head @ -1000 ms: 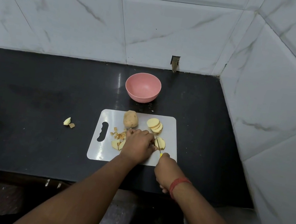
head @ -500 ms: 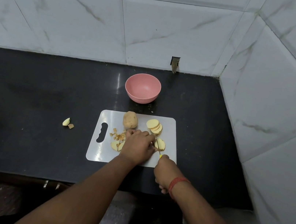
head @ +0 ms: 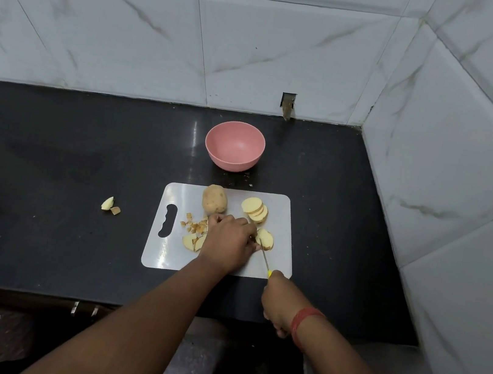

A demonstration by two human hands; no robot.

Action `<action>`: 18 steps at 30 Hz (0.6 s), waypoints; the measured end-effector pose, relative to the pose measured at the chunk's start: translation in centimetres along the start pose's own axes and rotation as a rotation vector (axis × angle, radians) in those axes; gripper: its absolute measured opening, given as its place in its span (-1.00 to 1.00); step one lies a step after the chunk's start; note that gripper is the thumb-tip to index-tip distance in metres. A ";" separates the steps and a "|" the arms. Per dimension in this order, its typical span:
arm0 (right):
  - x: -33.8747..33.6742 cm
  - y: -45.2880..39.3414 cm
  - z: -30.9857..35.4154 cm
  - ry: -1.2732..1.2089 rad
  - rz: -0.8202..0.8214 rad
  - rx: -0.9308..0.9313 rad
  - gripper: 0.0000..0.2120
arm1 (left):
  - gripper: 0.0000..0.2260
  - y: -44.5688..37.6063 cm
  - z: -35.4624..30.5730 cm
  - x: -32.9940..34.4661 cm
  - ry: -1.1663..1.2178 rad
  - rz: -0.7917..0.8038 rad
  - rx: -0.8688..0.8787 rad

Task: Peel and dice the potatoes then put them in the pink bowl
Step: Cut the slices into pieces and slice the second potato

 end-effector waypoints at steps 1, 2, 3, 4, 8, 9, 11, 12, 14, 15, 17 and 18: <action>0.2 0.3 0.0 0.070 0.061 -0.054 -0.84 | -0.80 0.0 0.0 0.0 0.001 0.005 0.004; -0.3 1.0 -0.4 0.052 0.093 -0.002 -0.80 | -0.79 -0.1 0.0 0.0 0.001 0.010 0.009; 0.3 1.6 -0.7 -0.064 0.140 -0.004 -0.76 | -0.79 -0.2 0.0 -0.1 -0.002 0.013 0.016; 1.5 2.2 -0.5 -0.314 0.149 0.030 -0.74 | -0.80 -0.4 0.0 -0.3 -0.010 0.021 0.027; 2.5 2.7 -2.0 -1.377 -0.124 0.294 -0.78 | -0.74 -1.3 -0.4 -0.9 -0.060 0.049 0.137; 2.1 2.9 -2.5 -1.336 -0.180 0.310 -0.83 | -0.70 -1.4 -0.5 -1.1 -0.052 0.040 0.166; 1.5 2.8 -2.6 -1.283 -0.202 0.284 -0.88 | -0.61 -1.5 -0.8 -1.3 -0.019 0.032 0.224; 1.2 2.7 -2.7 -1.306 -0.230 0.286 -0.87 | -0.58 -1.5 -0.9 -1.3 -0.011 0.034 0.265; 0.5 2.4 -3.1 -1.349 -0.240 0.290 -0.87 | -0.53 -1.6 -1.2 -1.3 -0.032 0.051 0.367; 0.3 2.2 -3.3 -1.367 -0.235 0.287 -0.88 | -0.50 -1.7 -1.4 -1.3 -0.051 0.063 0.418; -0.3 1.8 -3.5 -1.389 -0.219 0.287 -0.89 | -0.42 -2.0 -1.6 -1.2 -0.075 0.103 0.485; -0.5 1.6 -3.5 -1.412 -0.208 0.285 -0.88 | -0.38 -2.1 -1.7 -1.2 -0.086 0.132 0.495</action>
Point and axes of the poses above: each hand's wrist, its own y-axis away from the middle knuckle, its own x-axis out of the palm, z = x × y, the point moved 5 cm from there along -y, towards the middle knuckle, and after that the axes turned 11 degrees about -y, right-handed, at the moved point
